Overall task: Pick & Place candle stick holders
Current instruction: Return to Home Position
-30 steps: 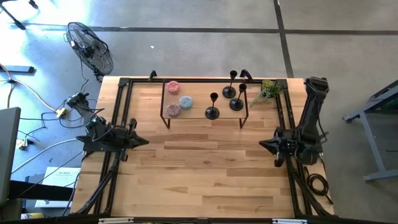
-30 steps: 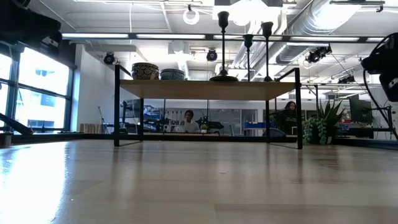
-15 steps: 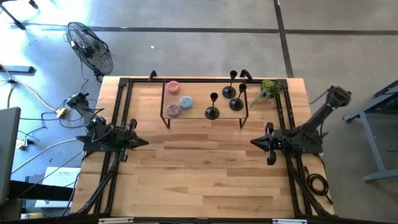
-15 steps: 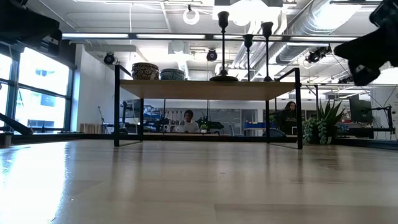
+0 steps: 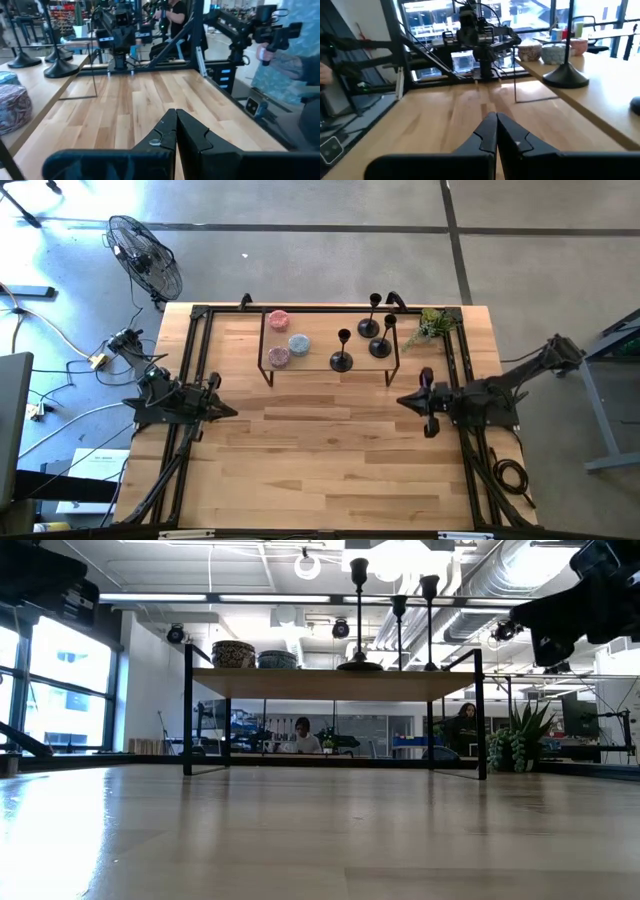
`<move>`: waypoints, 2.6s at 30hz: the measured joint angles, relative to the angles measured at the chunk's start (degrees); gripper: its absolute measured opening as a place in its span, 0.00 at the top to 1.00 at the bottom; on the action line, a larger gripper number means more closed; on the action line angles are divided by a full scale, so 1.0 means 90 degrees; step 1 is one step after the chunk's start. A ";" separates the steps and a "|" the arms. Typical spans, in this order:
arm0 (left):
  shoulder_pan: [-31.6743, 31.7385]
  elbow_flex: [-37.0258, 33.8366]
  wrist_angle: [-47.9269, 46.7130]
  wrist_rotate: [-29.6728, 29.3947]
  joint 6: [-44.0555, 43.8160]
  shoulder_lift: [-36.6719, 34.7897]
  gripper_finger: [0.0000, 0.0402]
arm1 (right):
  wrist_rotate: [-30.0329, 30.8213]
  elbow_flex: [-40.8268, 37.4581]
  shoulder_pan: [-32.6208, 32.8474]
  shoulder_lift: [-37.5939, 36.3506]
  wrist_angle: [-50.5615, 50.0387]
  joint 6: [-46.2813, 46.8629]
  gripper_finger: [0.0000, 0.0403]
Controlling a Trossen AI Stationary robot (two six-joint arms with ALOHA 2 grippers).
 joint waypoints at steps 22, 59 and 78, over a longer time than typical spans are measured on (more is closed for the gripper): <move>-0.0002 0.0000 0.0039 -0.0087 0.0023 -0.0002 1.00 | -0.1701 -0.0002 -0.1527 -0.2481 -0.1905 -0.0560 1.00; 0.0000 -0.0605 0.0559 0.0105 -0.0097 -0.0002 1.00 | -0.2198 -0.0005 -0.2301 -0.2503 -0.2263 -0.0725 1.00; 0.0005 -0.1005 0.1591 0.1474 0.0593 0.0002 1.00 | -0.2196 -0.0005 -0.2301 -0.2503 -0.2254 -0.0723 0.99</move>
